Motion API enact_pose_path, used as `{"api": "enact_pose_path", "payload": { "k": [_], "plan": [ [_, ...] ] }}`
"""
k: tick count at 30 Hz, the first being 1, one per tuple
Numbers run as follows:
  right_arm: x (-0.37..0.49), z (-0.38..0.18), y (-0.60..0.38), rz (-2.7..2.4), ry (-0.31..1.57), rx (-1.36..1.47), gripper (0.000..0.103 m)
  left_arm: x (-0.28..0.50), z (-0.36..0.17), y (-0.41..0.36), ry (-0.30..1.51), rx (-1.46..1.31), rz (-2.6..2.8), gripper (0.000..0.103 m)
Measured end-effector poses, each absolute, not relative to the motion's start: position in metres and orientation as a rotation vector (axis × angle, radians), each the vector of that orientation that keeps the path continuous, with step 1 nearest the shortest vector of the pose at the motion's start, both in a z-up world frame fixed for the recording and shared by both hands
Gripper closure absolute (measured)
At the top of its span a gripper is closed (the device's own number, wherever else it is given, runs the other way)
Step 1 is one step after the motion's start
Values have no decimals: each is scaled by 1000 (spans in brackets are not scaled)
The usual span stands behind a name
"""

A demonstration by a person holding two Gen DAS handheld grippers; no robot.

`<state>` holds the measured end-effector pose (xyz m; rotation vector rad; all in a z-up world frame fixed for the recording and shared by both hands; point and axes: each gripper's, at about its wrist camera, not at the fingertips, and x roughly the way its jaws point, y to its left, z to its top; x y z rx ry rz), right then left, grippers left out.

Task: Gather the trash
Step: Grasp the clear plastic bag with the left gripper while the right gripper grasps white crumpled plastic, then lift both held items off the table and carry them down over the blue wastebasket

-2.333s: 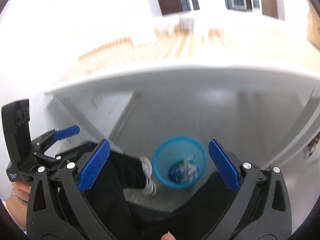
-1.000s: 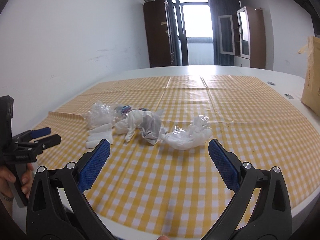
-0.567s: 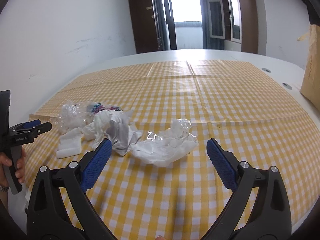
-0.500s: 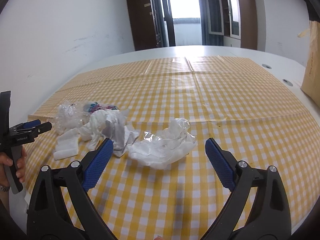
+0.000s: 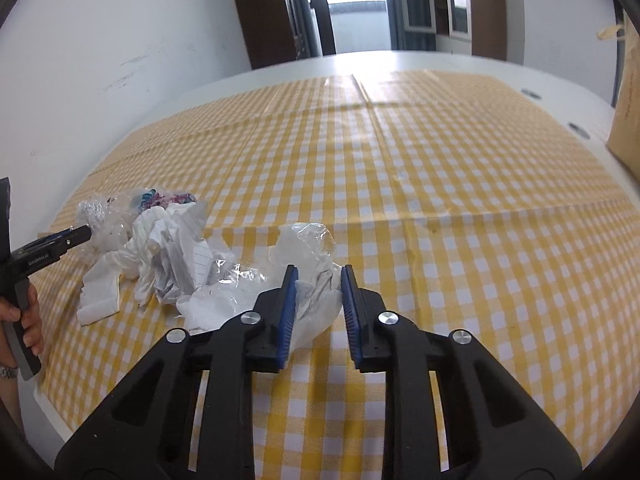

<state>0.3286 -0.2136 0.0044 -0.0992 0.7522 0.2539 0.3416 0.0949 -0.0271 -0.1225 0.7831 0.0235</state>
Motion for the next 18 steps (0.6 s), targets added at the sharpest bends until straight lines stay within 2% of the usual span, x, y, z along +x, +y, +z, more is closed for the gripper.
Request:
{"api": "enact_pose_path", "payload": {
  "k": [4,5,18],
  "plan": [
    [315,11,-213,252,716,-114,88,326,-18,101,728,-166,24,63],
    [312,13,-212,253,705,-114,88,321,-15,103,714,-178,28,72],
    [251,41,-197,323,604,-123,89,250,21,93,606,-217,-7,74]
  ]
}}
